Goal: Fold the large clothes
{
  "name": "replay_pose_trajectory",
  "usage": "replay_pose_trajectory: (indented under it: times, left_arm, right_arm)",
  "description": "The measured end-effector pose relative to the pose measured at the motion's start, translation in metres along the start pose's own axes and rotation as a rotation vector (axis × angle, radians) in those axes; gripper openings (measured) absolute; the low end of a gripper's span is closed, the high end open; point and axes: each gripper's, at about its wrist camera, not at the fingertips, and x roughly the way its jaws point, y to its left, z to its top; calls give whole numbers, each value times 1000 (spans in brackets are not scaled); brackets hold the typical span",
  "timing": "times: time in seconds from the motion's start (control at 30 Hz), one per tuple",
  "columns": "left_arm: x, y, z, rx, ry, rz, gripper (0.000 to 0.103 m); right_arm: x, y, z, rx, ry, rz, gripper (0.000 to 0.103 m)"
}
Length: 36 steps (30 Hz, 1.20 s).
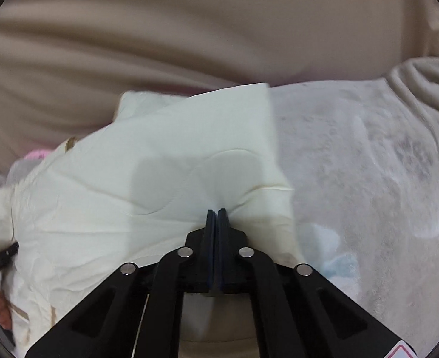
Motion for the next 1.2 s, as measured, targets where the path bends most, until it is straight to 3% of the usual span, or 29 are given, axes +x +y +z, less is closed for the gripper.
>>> replay_pose_trajectory:
  times: [0.13,0.23,0.33,0.37,0.4,0.43,0.53,0.63,0.77,0.9,0.97,1.1,1.17,1.2]
  left_arm:
    - [-27,20,1,-81,-28,-15,24]
    - [-53,34,5,-102,-56,29,24]
    - [-85,59,12,-145,-85,22,25]
    - [-97,72,15,-176,-94,45,31]
    - [-110,85,15,-203,-117,82,47]
    - [-125,100,16,-234,-155,122,56]
    - [-160,154,23,-319,-238,262,58]
    - [-173,208,30,-430,-247,349,60]
    - [-165,265,31,-579,-212,407,60]
    - [-151,295,21,-715,-217,356,60]
    - [-152,300,22,-713,-241,356,60]
    - [-141,287,30,-601,-218,417,59]
    - [-137,281,33,-570,-217,416,42]
    - [-136,278,36,-552,-216,403,23]
  right_arm:
    - [-32,4,-11,-47,-11,22,2]
    - [-16,8,-33,-160,66,-71,1]
    - [-23,7,-33,-131,71,-84,2]
    - [-32,10,-33,-128,60,-73,7]
    - [-41,13,-36,-127,54,-46,10]
    - [-51,17,-42,-128,54,-17,12]
    - [-71,25,-64,-141,75,63,13]
    - [-80,27,-90,-157,85,93,17]
    - [-74,23,-108,-137,110,100,28]
    - [-69,12,-107,-88,119,125,28]
    - [-69,8,-107,-73,118,135,29]
    - [-74,14,-104,-88,101,115,31]
    - [-78,25,-101,-130,78,120,32]
    - [-79,31,-100,-153,64,117,33]
